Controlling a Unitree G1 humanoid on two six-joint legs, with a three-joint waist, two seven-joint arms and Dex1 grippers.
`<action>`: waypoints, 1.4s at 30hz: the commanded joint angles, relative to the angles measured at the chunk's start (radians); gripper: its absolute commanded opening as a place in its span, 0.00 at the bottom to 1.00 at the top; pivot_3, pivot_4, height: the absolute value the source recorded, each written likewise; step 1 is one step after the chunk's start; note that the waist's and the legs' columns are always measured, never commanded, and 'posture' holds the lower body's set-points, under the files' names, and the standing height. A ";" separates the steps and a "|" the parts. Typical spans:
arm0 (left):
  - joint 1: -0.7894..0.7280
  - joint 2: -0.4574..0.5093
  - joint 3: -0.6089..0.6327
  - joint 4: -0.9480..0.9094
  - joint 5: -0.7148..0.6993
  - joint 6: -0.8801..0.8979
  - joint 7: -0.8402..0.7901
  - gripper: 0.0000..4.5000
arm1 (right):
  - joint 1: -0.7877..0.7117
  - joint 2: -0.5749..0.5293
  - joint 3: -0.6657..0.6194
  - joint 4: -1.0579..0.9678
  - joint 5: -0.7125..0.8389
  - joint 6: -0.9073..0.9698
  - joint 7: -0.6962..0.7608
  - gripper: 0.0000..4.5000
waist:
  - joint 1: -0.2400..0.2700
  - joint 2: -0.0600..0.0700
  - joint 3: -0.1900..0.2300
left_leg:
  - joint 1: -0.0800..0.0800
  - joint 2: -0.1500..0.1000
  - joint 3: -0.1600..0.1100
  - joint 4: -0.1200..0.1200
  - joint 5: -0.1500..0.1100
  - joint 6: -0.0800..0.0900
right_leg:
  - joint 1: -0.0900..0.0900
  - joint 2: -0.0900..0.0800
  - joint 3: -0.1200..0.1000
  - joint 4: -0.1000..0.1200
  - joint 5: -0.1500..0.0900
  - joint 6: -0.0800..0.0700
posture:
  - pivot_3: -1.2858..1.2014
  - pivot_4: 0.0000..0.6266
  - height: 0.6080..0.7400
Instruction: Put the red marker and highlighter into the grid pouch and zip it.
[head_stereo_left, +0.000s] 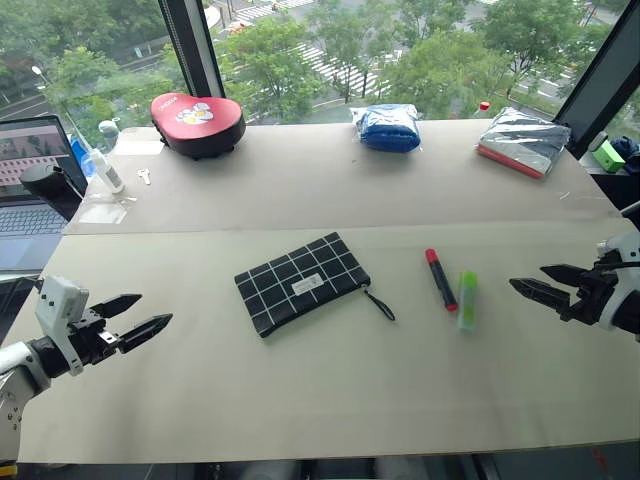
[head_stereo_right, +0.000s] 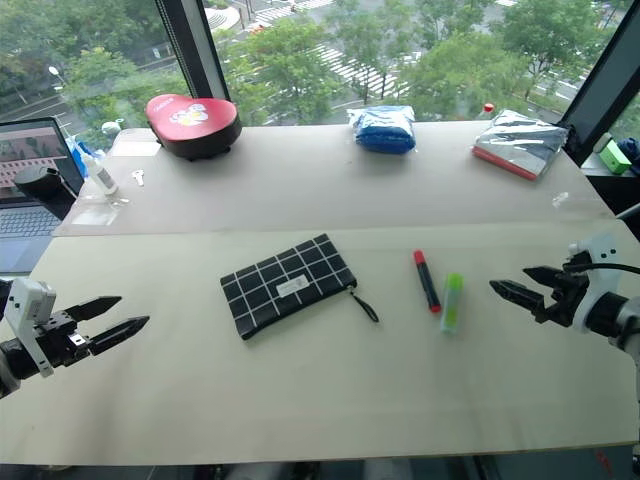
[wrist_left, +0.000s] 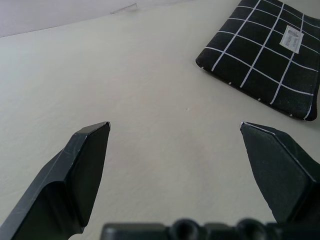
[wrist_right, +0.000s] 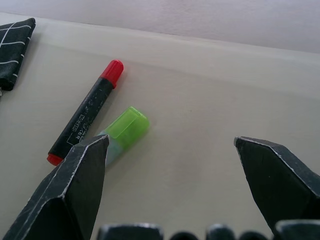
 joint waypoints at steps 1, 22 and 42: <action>-0.028 0.013 -0.006 0.024 0.012 -0.037 0.000 1.00 | -0.007 -0.006 -0.019 -0.033 0.003 -0.013 -0.010 0.99 | 0.000 0.000 0.000 | 0.000 0.000 0.000 0.000 0.000 0.000 | 0.000 0.000 0.000 0.000 0.000 0.000 | 0.52 0.24 1.00; -0.179 0.130 -0.303 0.183 0.421 -0.938 -0.172 1.00 | -0.236 0.139 0.250 -0.184 0.071 0.107 0.046 0.01 | -0.002 0.000 0.000 | -0.001 0.001 0.001 -0.001 0.000 0.000 | -0.001 0.000 0.000 -0.002 0.001 -0.001 | 0.52 0.24 1.00; -0.284 0.120 -0.487 -0.002 0.506 -0.945 -0.082 1.00 | -0.569 0.408 0.764 0.052 -0.373 -0.125 0.041 0.01 | -0.022 -0.001 0.000 | -0.007 0.000 0.002 0.000 0.007 -0.002 | -0.016 0.001 -0.003 0.002 0.001 -0.001 | 0.52 0.24 1.00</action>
